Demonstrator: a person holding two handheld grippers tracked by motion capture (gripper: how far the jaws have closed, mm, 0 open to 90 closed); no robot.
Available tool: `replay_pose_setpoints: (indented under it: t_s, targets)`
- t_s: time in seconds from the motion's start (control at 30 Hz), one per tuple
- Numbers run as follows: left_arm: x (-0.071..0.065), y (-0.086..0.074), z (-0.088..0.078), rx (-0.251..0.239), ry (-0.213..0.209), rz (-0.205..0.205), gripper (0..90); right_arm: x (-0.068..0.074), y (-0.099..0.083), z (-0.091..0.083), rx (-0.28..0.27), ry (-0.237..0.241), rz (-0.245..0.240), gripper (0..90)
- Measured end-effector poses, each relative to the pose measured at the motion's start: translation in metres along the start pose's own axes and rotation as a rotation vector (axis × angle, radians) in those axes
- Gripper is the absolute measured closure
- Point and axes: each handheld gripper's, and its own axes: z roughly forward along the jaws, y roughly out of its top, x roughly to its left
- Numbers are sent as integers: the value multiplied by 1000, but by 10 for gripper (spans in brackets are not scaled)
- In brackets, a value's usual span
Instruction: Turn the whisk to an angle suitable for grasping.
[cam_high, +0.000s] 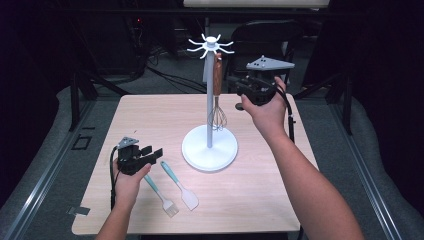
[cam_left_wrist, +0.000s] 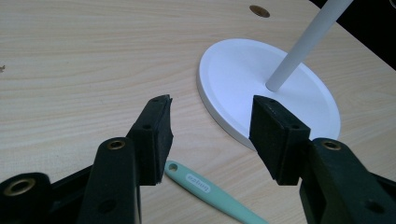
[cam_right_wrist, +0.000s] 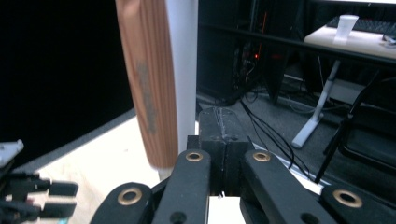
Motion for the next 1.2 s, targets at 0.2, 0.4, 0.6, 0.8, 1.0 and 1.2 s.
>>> replay_pose_setpoints:
  t_s: [0.2, 0.4, 0.6, 0.8, 1.0, 1.2]
  targets:
    - [1, 0, 0, -13, 3, -5, 485, -4, 16, -6, -90, -19, 11, 900]
    - [0, 0, 0, -10, 3, -4, 485, -8, 33, -13, -137, -57, 4, 900]
    - [0, 0, 0, -11, 2, -5, 485, -8, 46, -16, -161, -72, -3, 900]
    - [1, 0, 0, -17, 3, -6, 485, 0, 47, -17, -158, -63, -38, 900]
    - [1, 0, 0, -9, 2, -6, 485, 16, 47, -17, -165, -17, -67, 900]
    - [1, 0, 1, -7, 2, -4, 485, 33, 47, -14, -156, 4, -93, 900]
